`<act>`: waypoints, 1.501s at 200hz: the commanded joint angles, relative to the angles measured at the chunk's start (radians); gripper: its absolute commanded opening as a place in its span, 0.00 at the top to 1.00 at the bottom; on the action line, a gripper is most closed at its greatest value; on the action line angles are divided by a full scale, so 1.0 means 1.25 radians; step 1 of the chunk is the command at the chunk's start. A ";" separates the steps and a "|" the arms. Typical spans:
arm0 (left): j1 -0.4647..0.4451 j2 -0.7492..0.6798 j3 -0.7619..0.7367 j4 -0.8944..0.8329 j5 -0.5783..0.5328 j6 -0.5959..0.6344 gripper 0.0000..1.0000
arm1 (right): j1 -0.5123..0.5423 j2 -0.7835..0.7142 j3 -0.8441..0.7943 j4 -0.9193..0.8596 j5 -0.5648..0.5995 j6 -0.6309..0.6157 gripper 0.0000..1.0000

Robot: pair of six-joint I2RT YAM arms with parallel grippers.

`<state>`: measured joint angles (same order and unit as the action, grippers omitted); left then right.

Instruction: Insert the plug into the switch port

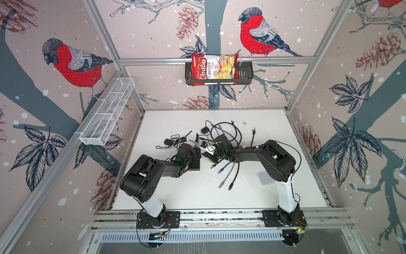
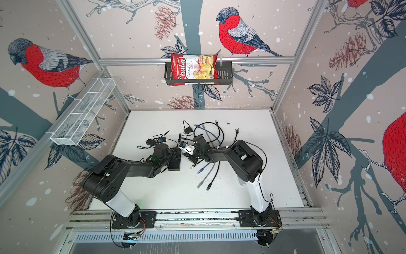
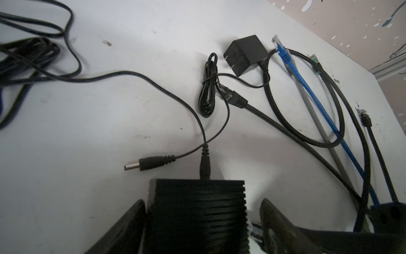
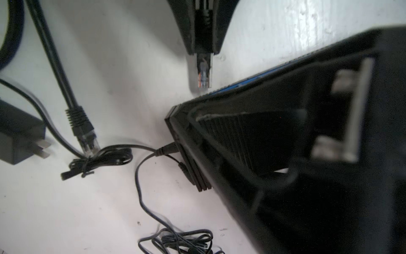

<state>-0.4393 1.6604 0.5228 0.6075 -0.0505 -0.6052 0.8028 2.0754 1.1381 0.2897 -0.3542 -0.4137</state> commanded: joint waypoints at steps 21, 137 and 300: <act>0.001 0.015 0.002 0.025 0.017 -0.008 0.20 | 0.010 -0.016 -0.014 0.027 -0.019 0.022 0.93; 0.001 0.027 0.001 0.027 0.019 0.003 0.20 | 0.043 -0.033 -0.026 0.054 -0.016 0.036 0.93; 0.000 0.049 0.001 0.060 0.111 0.034 0.25 | 0.072 0.002 0.026 0.093 -0.034 0.051 0.94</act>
<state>-0.4355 1.7191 0.5262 0.6991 -0.0616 -0.5579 0.8730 2.0750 1.1397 0.3206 -0.3290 -0.3389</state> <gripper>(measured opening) 0.756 0.120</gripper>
